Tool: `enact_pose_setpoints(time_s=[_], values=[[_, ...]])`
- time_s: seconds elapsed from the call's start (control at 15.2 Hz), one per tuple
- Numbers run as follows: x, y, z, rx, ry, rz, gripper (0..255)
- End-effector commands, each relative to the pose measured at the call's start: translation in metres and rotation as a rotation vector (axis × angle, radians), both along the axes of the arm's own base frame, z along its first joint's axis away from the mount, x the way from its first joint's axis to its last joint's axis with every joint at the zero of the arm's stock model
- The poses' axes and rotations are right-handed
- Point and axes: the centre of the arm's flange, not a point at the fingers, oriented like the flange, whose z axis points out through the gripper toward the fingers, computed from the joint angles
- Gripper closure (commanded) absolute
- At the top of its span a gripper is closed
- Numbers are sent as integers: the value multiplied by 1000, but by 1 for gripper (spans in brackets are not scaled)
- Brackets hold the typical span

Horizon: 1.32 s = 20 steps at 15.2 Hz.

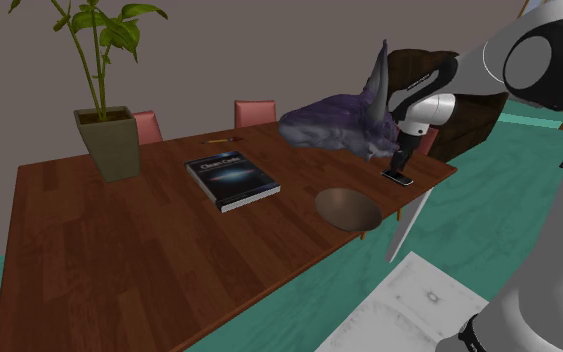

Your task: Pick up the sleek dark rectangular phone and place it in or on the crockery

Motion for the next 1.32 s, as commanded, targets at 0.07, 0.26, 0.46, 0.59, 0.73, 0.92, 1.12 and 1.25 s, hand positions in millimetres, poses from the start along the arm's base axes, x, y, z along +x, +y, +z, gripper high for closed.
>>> enact_pose_setpoints(time_s=[0.07, 0.26, 0.46, 0.59, 0.73, 0.92, 1.12, 1.25], values=[[-1, 1, -13, 0, 0, 0, 0], [-1, 1, -13, 0, 0, 0, 0], [-1, 1, -13, 0, 0, 0, 0], [-1, 1, -13, 0, 0, 0, 0], [-1, 2, -12, 0, -1, 0, 255], [-1, 2, -14, 0, 0, 0, 255], [0, 2, -15, 0, 0, 0, 255], [-1, 1, -13, 0, 0, 0, 255]])
